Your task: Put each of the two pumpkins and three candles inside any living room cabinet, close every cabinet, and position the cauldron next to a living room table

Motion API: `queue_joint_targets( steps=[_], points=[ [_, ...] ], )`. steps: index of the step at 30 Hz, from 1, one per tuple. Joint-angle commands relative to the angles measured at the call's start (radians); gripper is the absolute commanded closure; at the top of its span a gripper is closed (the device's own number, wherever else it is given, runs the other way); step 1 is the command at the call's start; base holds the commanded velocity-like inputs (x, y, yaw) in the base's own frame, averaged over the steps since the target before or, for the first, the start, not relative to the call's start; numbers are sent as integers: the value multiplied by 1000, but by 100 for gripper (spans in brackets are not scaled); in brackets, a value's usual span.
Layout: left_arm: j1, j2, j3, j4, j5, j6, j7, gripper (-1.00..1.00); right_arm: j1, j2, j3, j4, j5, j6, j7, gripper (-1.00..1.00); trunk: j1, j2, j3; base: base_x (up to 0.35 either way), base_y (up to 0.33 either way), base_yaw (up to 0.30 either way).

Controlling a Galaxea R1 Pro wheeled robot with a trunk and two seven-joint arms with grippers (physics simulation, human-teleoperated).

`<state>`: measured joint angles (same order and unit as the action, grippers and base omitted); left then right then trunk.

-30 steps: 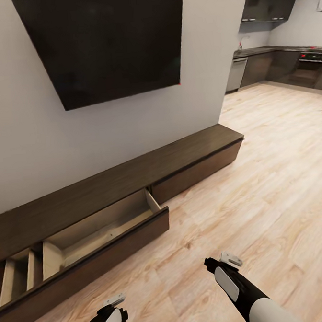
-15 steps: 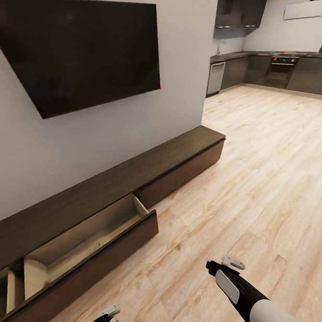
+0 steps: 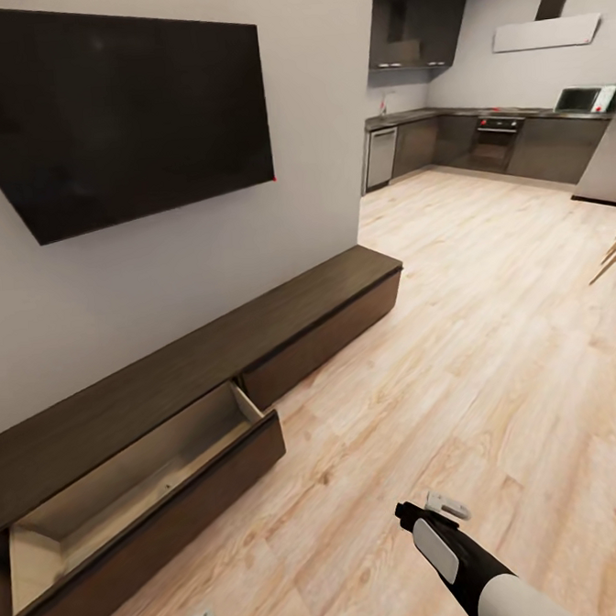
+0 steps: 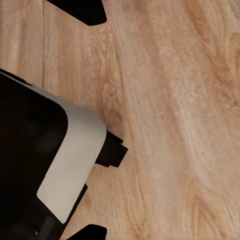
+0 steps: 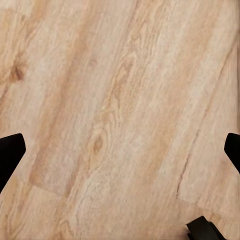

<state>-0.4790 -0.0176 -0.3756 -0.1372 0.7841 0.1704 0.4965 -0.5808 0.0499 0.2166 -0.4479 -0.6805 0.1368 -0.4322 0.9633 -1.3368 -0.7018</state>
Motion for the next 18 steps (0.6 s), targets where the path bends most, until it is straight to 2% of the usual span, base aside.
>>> queue_joint_targets(
  steps=[1,2,6,8,18],
  points=[
    [2,1,-9,-1,4,-8,7,-100,-1,-1,7,-2,-5,5,-8,-100,0,0,1,0,0,-195],
    [2,1,-10,-1,5,-18,7,-100,-1,-1,7,-1,-5,5,-8,-100,0,0,2,0,0,-195],
    [11,-1,-12,7,11,-132,7,-100,-1,-1,7,7,-4,4,-8,-100,0,0,7,0,0,-195],
    [18,-1,-12,12,12,-158,7,-100,-1,-1,7,9,-4,4,-8,-100,0,0,10,0,0,-195],
    [31,1,-12,26,13,-178,7,-100,-1,-1,7,12,-2,-20,-9,-100,0,0,23,0,0,-195]
  ],
)
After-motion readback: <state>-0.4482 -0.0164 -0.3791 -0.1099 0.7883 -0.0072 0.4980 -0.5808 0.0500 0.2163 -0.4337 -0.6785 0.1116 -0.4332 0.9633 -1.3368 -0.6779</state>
